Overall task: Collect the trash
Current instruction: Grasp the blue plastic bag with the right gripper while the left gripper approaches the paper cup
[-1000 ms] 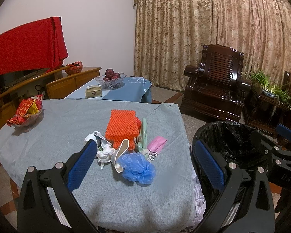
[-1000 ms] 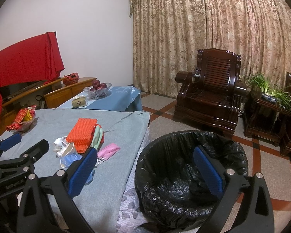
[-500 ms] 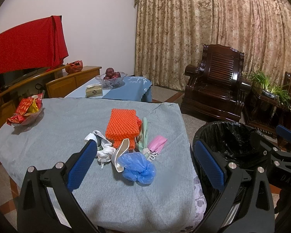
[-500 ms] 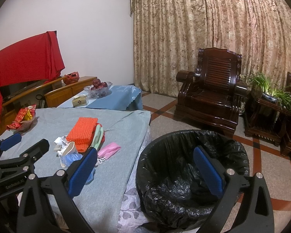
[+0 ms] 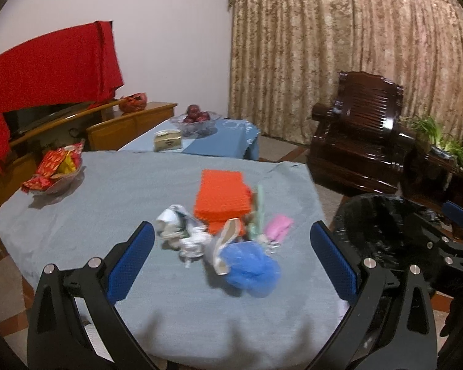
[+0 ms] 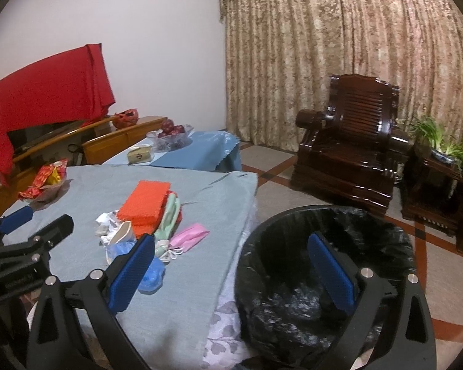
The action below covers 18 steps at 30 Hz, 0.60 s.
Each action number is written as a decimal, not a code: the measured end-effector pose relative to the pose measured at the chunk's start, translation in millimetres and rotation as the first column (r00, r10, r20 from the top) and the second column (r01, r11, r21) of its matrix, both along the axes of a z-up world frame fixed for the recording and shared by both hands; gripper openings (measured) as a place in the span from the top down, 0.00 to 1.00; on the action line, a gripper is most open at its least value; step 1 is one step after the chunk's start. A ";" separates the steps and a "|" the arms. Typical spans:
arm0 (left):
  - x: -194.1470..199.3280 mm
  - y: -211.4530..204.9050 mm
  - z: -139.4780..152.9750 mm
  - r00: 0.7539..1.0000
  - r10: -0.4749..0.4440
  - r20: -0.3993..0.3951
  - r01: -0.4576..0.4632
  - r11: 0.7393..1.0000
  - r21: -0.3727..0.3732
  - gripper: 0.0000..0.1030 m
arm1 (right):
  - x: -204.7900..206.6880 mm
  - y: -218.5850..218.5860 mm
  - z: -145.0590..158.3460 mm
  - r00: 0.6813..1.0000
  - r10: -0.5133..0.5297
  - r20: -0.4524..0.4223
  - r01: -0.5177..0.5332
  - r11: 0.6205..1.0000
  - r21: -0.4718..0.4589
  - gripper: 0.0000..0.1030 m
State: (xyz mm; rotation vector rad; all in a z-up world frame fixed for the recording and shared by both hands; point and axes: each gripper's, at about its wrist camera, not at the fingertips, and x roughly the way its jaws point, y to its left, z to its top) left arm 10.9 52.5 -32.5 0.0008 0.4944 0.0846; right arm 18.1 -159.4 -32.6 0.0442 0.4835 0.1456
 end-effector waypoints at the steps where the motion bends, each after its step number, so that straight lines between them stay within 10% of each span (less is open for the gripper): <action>1: 0.8 5.4 -1.7 1.000 0.007 -0.002 -0.007 1.000 -0.001 0.05 | 3.7 0.3 -1.6 1.000 0.007 -0.005 -0.007 1.000 0.002 0.06; 18: 25.0 75.1 -47.4 0.991 0.113 -0.067 -0.113 0.994 0.009 0.05 | 65.9 89.7 -71.8 0.970 0.193 -0.150 -0.199 0.980 -0.023 0.12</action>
